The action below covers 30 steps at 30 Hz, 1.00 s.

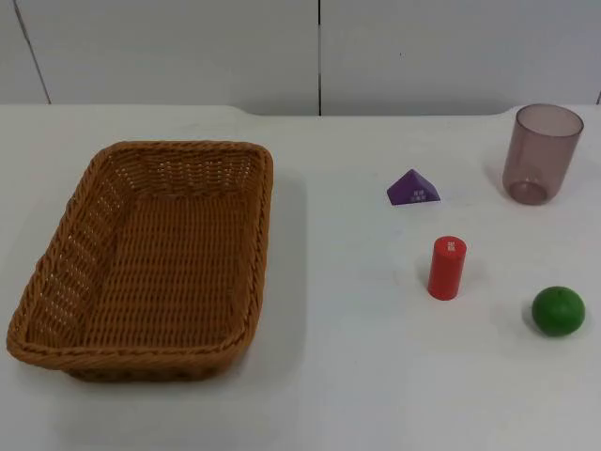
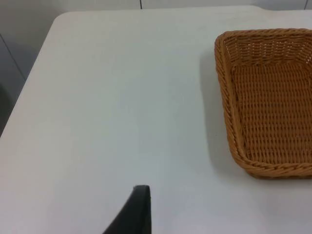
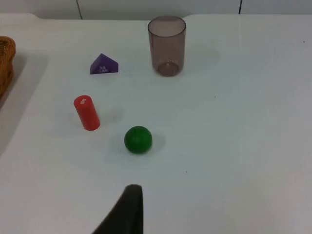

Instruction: Pick up the basket with the left hand and place the triangular block into the basket with the right hand.

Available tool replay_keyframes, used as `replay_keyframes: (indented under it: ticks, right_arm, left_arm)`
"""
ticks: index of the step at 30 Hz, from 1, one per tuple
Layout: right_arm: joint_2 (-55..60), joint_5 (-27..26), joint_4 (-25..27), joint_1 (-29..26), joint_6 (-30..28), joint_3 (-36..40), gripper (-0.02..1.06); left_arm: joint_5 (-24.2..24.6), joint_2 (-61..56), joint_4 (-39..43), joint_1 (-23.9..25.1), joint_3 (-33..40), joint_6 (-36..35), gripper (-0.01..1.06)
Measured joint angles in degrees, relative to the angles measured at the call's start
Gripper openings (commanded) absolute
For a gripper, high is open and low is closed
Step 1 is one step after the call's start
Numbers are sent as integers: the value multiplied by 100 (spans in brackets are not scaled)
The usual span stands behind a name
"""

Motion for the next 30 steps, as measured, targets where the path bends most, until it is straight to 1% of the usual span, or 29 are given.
replay_keyframes:
  ticks: [30]
  right_arm:
    - [0, -20, 0, 0, 11, 0, 105]
  left_arm:
    - [0, 0, 0, 0, 0, 0, 105]
